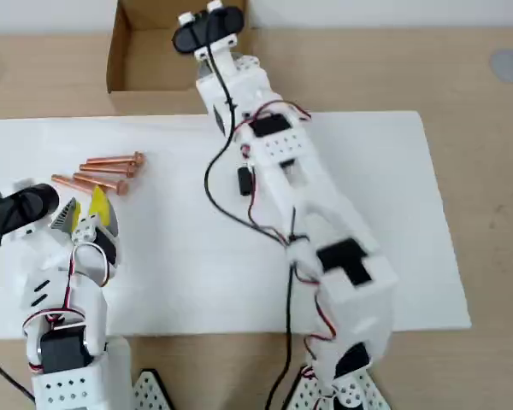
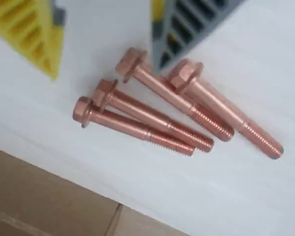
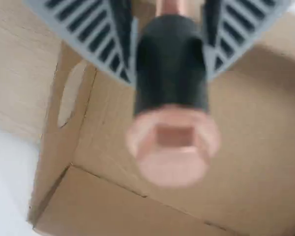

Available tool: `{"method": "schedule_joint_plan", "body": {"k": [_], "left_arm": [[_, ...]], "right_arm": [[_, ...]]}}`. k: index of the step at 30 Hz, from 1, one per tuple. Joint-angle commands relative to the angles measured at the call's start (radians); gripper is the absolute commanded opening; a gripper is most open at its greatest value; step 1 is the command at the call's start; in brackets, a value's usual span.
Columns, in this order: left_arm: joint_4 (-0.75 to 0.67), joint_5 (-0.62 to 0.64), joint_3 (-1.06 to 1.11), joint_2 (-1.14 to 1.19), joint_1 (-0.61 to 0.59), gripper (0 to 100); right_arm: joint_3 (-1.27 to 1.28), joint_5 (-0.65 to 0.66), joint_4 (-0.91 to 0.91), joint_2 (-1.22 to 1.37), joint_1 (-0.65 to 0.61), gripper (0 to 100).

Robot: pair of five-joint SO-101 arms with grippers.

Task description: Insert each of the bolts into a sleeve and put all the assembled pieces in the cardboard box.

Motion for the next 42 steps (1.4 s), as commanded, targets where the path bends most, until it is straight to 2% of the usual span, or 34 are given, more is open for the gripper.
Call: {"method": "schedule_joint_plan", "body": {"k": [1, 10, 20, 23, 27, 29, 38, 40, 42], "left_arm": [[0.005, 0.005, -0.005, -0.004, 0.012, 14], [0.005, 0.005, 0.012, -0.004, 0.012, 14], [0.005, 0.005, 0.018, -0.004, 0.012, 14], [0.006, 0.005, 0.018, -0.004, 0.012, 14], [0.008, 0.005, 0.015, -0.004, 0.012, 14], [0.028, 0.005, 0.012, -0.004, 0.014, 14], [0.044, 0.005, 0.012, -0.007, 0.009, 15], [0.044, 0.005, 0.012, -0.005, 0.008, 15], [0.044, 0.006, 0.012, -0.005, 0.008, 15]], "right_arm": [[-0.278, -0.035, 0.029, 0.099, 0.038, 1.1], [-0.791, -0.117, 0.213, 0.466, 0.048, 1.1], [-1.148, -0.11, 0.338, 0.748, 0.065, 1.2], [-1.218, -0.109, 0.385, 0.788, 0.068, 5.4], [-1.285, -0.109, 0.443, 0.816, 0.068, 22.1], [-1.307, -0.109, 0.468, 0.822, 0.068, 26.9], [-1.317, -0.115, 0.493, 0.817, 0.065, 28.2], [-1.339, -0.115, 0.542, 0.809, 0.065, 28.2], [-1.397, -0.117, 0.672, 0.783, 0.065, 28.2]]}}
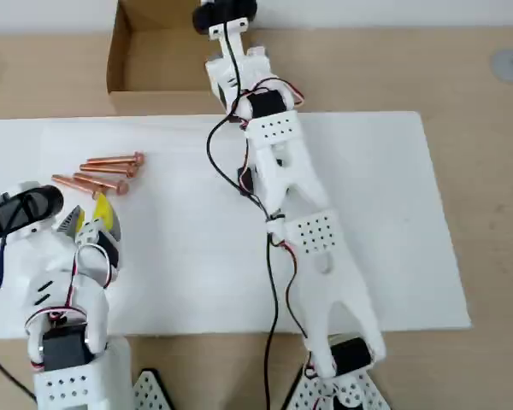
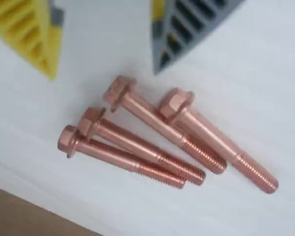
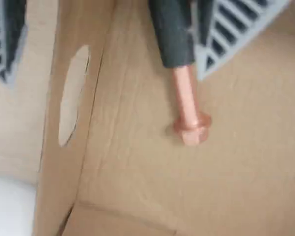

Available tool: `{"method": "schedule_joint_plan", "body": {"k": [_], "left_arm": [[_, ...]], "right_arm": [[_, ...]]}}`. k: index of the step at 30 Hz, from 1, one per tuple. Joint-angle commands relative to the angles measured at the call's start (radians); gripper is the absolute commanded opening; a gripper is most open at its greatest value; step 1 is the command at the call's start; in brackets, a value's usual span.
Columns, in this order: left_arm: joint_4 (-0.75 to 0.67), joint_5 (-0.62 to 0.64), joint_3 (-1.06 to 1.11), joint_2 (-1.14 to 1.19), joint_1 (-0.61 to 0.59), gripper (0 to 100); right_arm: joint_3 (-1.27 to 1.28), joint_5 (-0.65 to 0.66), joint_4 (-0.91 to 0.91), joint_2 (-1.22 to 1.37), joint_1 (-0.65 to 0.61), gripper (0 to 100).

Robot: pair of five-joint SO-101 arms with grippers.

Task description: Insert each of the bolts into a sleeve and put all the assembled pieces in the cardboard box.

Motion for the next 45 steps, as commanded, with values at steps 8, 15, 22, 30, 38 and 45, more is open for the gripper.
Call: {"method": "schedule_joint_plan", "body": {"k": [8, 15, 22, 30, 38, 45], "left_arm": [[0.003, 0.011, -0.048, -0.002, 0.006, 15], [0.132, 0.038, -0.284, 0.248, 0.0, 18], [0.146, 0.031, -0.548, 0.783, -0.011, 15], [0.146, 0.034, -0.715, 1.101, -0.011, 15], [0.144, 0.038, -0.73, 1.139, -0.012, 15], [0.144, 0.037, -0.726, 1.139, -0.012, 15]], "right_arm": [[-0.263, -0.002, 0.799, -0.292, 0.018, 28.2], [-0.096, 0.198, 0.985, -0.567, 0.081, 28.1], [0.641, 0.311, 0.98, -0.931, 0.005, 28.1], [1.198, 0.572, 0.845, -1.138, -0.016, 28.2], [1.328, 0.796, 0.594, -1.02, 0.119, 28.2], [1.132, 0.853, 0.674, -0.75, 0.142, 28.1]]}}
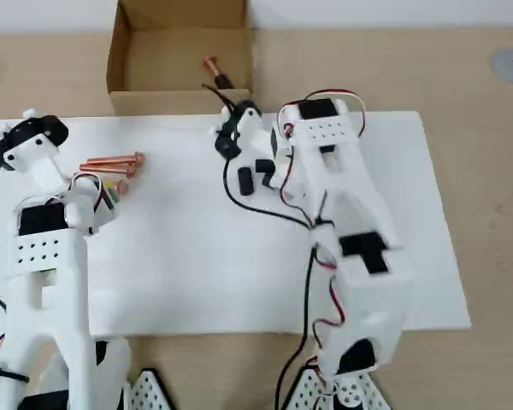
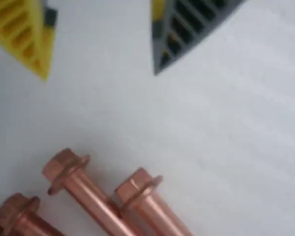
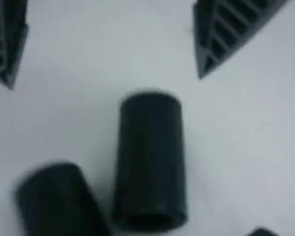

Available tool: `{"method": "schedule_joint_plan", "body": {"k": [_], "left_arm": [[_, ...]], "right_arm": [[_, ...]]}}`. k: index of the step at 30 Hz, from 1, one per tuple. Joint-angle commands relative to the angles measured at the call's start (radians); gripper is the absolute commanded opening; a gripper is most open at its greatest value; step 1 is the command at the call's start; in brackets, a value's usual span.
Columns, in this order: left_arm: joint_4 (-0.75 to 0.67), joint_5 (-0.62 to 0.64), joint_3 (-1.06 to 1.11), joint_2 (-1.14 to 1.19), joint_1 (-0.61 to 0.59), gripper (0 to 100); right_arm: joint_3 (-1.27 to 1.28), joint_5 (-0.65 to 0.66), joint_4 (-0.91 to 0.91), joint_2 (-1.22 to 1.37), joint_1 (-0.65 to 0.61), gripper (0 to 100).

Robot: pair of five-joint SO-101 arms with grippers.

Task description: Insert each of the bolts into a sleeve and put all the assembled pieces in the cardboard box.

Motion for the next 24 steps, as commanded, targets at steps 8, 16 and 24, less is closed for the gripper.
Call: {"method": "schedule_joint_plan", "body": {"k": [8, 16, 24], "left_arm": [[0.003, 0.009, -0.046, 0.001, -0.012, 15], [0.0, 0.009, -0.046, 0.001, -0.011, 15], [-0.003, 0.008, -0.035, 0.001, -0.009, 15]], "right_arm": [[-0.271, 0.014, 0.1, 0.081, 0.004, 28.2], [-0.268, 0.012, 0.104, 0.085, -0.008, 28.2], [-0.269, -0.009, 0.087, 0.085, -0.085, 28.2]]}}
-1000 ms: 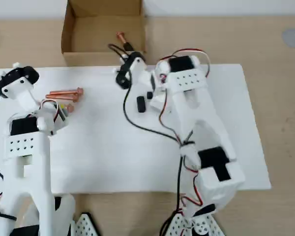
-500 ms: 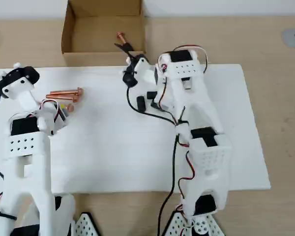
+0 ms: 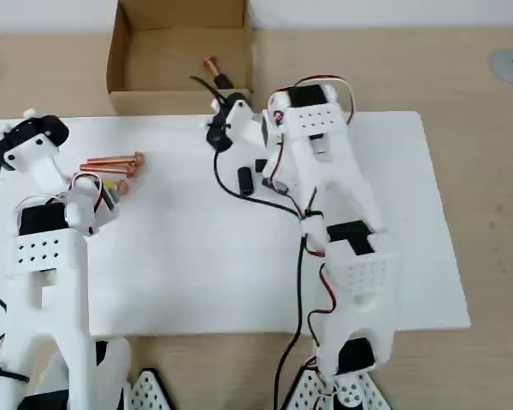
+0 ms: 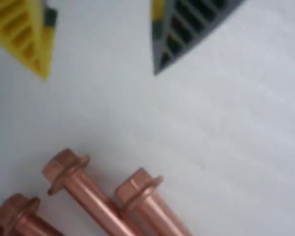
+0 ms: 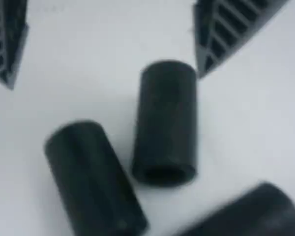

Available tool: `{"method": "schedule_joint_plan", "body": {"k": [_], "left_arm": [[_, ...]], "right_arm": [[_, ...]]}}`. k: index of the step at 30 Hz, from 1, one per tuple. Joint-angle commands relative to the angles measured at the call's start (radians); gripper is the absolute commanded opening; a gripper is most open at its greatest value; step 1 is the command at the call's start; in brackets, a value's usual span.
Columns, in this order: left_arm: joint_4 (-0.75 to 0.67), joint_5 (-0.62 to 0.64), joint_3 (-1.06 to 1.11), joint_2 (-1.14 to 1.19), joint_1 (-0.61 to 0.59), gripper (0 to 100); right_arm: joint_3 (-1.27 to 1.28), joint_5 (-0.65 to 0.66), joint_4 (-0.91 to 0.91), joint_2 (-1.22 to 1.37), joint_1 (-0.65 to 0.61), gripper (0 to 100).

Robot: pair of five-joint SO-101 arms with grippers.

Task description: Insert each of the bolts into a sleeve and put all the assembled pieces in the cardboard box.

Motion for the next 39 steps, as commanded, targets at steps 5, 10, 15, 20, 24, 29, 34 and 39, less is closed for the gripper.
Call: {"method": "schedule_joint_plan", "body": {"k": [5, 10, 15, 20, 24, 29, 34, 39], "left_arm": [[-0.003, 0.003, -0.035, 0.001, -0.009, 15], [-0.003, 0.002, -0.035, 0.001, -0.011, 15], [-0.003, 0.002, -0.035, 0.001, -0.011, 15], [-0.003, 0.002, -0.035, 0.001, -0.011, 15], [-0.003, 0.002, -0.035, 0.001, -0.011, 15], [0.002, 0.0, -0.037, 0.001, -0.011, 15], [0.003, -0.026, -0.04, 0.001, -0.011, 15], [0.003, -0.026, -0.04, 0.001, -0.011, 15]], "right_arm": [[-0.05, -0.017, -0.017, 0.031, -0.068, 28.2], [-0.051, -0.017, -0.044, 0.125, -0.058, 28.2], [-0.076, -0.017, -0.038, 0.145, -0.051, 28.1], [-0.079, -0.017, -0.018, 0.142, -0.051, 27.6], [-0.079, -0.017, -0.009, 0.142, -0.05, 18.1], [-0.079, -0.028, -0.008, 0.142, -0.05, 5.4], [-0.081, -0.052, -0.008, 0.14, -0.05, 1.1], [-0.082, -0.051, 0.002, 0.139, -0.05, 1.2]]}}
